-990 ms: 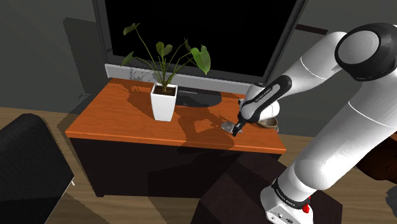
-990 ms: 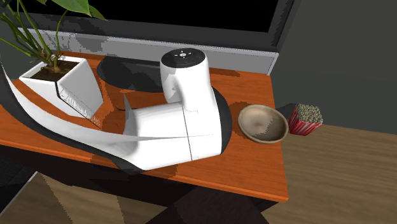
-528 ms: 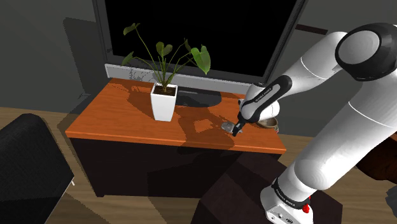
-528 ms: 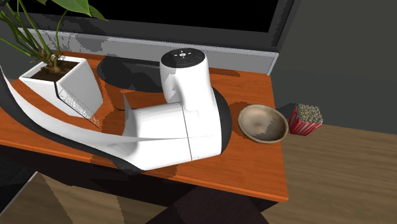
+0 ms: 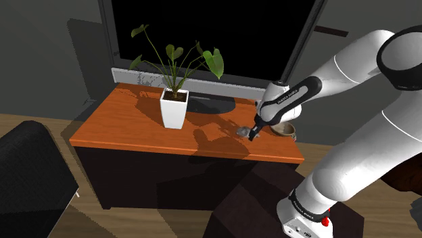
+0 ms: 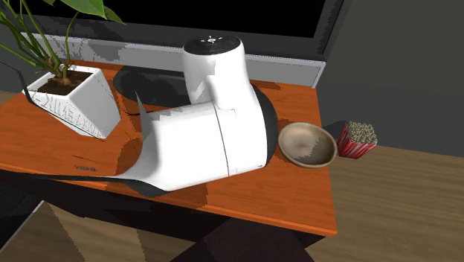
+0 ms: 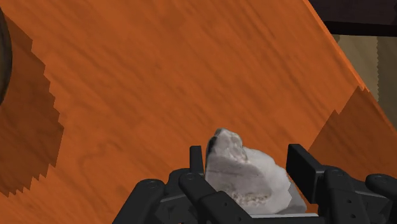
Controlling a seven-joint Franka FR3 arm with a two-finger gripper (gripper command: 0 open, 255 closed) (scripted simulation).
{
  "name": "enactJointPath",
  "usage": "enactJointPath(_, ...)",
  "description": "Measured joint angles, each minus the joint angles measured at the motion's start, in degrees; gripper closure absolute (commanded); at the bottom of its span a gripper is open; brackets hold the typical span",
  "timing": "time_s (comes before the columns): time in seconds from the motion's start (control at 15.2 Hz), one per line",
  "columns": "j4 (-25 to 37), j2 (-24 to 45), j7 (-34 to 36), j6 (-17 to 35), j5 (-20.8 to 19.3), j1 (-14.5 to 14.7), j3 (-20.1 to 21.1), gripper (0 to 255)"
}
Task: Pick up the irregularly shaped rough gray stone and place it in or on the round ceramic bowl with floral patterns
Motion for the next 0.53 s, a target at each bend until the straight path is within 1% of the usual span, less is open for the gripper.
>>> enactJointPath(0.53, 1.0, -7.8, 1.2, -8.7, -1.9, -1.1, 1.1, 255)
